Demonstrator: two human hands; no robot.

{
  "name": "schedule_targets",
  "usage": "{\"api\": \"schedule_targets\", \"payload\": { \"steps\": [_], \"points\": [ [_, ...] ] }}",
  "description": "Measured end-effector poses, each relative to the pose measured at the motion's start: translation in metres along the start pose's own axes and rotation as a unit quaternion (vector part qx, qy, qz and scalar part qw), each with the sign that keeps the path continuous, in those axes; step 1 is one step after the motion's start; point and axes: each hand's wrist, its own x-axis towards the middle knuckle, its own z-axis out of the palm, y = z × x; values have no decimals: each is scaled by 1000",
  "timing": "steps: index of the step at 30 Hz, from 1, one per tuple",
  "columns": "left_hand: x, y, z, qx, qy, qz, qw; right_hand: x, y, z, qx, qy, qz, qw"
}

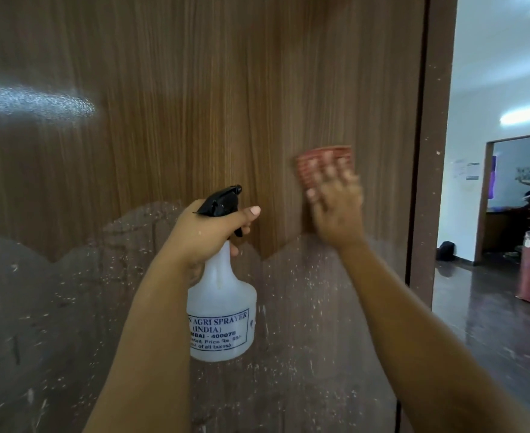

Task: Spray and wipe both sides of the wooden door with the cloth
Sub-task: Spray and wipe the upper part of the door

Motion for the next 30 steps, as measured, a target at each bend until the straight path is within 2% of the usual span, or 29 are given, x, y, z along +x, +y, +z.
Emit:
{"api": "schedule_targets", "payload": {
  "steps": [3, 6, 8, 11, 13, 15, 18, 21, 22, 23, 24, 26, 28, 30],
  "points": [
    [1, -6, 7, -1, -19, -5, 1000, 2, 66, -20, 30, 23, 201, 979],
    [3, -14, 7, 6, -29, -22, 999, -13, 70, -21, 37, 14, 294, 955],
    [2, -18, 9, 23, -46, -34, 998, -34, 32, -7, 29, 28, 271, 962],
    [-4, -23, 16, 56, -74, -52, 994, -66, -18, 10, 47, 5, 70, 996],
    [-8, -29, 19, 57, -82, -66, 993, -60, -7, 5, 47, -22, -2, 999],
    [-8, -35, 21, 54, -86, -67, 993, -48, 17, -4, 13, -20, 26, 999],
    [-7, -38, 20, 36, -52, -57, 996, -35, 47, -15, 22, 12, 177, 984],
    [-9, -37, 16, 28, -48, -47, 997, -32, 17, -3, 37, 61, 300, 951],
    [-10, -37, 14, 24, -49, -44, 998, -35, -6, 4, 30, 81, 305, 948],
    [-11, -36, 11, 18, -46, -43, 998, -42, -32, 12, 30, 92, 265, 959],
    [-12, -33, 8, 11, -44, -41, 998, -53, -58, 20, 31, 77, 183, 980],
    [-13, -27, 6, -8, -47, -31, 998, -86, -101, 35, 32, -8, -33, 999],
    [-13, -19, 6, -39, -43, -29, 998, -104, -111, 38, 17, -27, -199, 980],
    [-14, -15, 9, -38, -46, -25, 998, -91, -86, 33, -22, -4, -273, 962]
  ]
}}
